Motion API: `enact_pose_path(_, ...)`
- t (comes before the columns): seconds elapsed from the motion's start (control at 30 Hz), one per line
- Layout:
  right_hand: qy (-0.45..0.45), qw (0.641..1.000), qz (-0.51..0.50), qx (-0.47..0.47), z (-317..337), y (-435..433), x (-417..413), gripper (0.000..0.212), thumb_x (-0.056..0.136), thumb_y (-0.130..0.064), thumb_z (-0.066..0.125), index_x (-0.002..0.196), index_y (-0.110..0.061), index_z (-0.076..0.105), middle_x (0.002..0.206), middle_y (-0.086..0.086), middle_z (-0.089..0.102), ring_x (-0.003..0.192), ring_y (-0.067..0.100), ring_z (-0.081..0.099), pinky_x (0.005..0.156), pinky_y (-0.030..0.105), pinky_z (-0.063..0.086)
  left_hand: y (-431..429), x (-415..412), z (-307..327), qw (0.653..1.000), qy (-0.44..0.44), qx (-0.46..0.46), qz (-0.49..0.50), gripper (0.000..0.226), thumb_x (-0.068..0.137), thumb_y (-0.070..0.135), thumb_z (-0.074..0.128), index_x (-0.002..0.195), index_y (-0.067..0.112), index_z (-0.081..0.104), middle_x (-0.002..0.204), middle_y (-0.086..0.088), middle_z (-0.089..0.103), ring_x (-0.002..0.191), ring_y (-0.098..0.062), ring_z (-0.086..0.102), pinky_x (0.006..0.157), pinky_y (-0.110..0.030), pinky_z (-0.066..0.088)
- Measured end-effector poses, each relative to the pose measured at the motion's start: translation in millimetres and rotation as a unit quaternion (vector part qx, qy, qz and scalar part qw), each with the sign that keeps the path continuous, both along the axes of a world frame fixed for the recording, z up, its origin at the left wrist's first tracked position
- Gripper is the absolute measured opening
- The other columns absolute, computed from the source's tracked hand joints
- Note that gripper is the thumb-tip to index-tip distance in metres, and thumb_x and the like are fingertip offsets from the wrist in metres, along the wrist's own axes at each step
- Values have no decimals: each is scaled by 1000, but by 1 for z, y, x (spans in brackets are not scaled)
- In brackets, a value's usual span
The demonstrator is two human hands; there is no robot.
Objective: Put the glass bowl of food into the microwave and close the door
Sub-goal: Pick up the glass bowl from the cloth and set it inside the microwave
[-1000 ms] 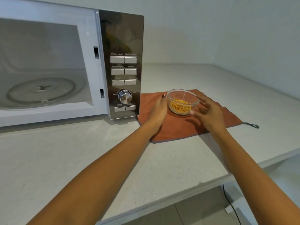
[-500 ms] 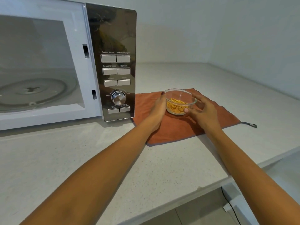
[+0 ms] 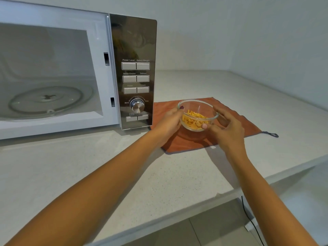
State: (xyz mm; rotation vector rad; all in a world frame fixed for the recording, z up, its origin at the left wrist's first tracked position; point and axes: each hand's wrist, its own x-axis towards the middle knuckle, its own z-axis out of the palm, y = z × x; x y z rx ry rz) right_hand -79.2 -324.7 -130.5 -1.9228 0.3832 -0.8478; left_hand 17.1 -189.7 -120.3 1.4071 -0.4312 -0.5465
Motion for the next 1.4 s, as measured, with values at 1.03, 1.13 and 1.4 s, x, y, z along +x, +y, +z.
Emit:
enact_pose_path(1.03,-10,952,285,110,31,260,34,79,64,3,82,135,-17,54,134,0,61,108,2,62,75,7,54,290,-45,29,964,-11,-57,260,39,101,22,45,139,14,49,130,-3,63,113,-12,63,109,-30,42)
enact_pose_path(1.13,-11,951,294,96,39,276,56,79,65,-2,83,136,-18,53,136,-1,59,114,-1,53,84,11,51,302,-27,39,954,-11,-52,296,42,100,22,45,141,15,46,141,-5,55,128,-16,54,113,-32,38)
enact_pose_path(1.4,9,950,302,83,48,298,123,80,67,-7,84,139,-11,49,139,2,57,120,7,56,105,34,49,321,40,59,940,-14,-28,341,16,101,20,42,88,18,50,72,0,46,58,-6,51,62,-18,42)
